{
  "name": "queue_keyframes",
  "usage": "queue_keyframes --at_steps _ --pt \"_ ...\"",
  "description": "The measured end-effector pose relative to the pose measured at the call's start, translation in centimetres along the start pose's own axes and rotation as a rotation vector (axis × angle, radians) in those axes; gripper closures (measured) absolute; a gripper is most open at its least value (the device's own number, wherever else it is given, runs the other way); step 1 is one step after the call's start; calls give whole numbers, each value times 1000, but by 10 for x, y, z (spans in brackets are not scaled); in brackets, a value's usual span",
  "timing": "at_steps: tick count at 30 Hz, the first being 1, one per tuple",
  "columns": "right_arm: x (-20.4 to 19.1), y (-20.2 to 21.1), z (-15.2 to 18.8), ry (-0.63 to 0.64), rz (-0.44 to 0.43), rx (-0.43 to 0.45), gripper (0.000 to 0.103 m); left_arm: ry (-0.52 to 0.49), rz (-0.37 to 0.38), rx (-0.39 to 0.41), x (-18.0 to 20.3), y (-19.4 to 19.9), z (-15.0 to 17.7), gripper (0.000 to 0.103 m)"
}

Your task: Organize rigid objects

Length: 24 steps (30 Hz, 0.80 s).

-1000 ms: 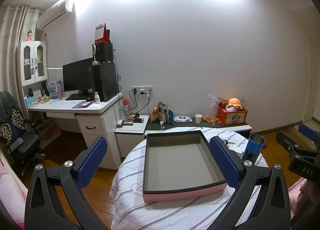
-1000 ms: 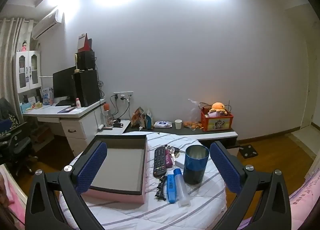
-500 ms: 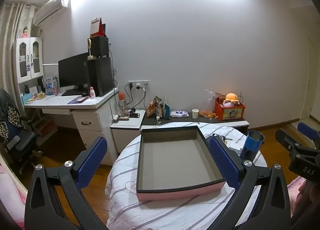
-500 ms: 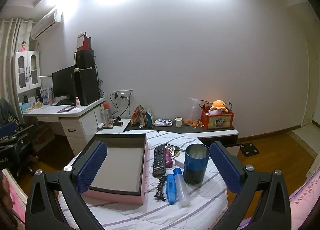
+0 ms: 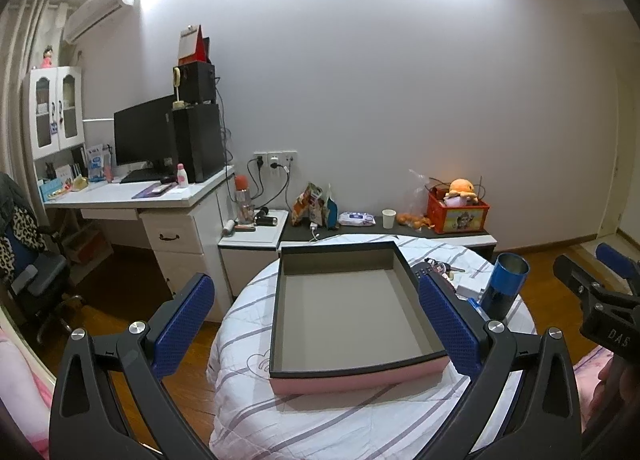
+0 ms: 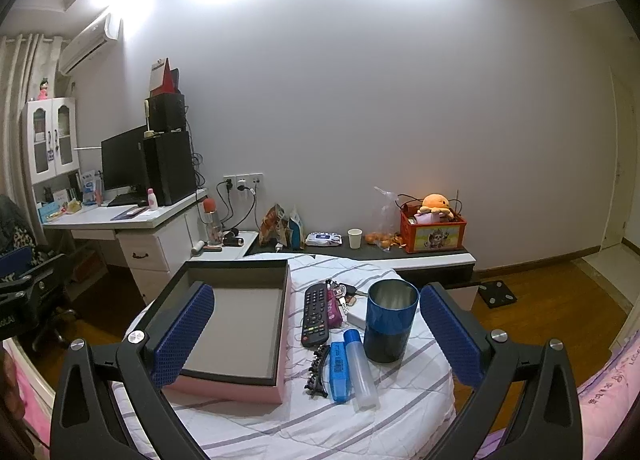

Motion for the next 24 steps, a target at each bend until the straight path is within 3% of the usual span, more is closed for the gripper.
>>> queue_keyframes --at_steps 24 --pt "8 -5 6 -3 26 -24 0 -30 -16 -20 1 -8 12 0"
Point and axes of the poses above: each gripper's, at about its wrist camera, not at the fingertips, and y roughly against the way its jaws point, x to its right, z to its underside, the point moved 10 cm from there along -y, roughly the way its jaws point, and after that the axes turned 7 degrees about z, right-handed, at the moved point
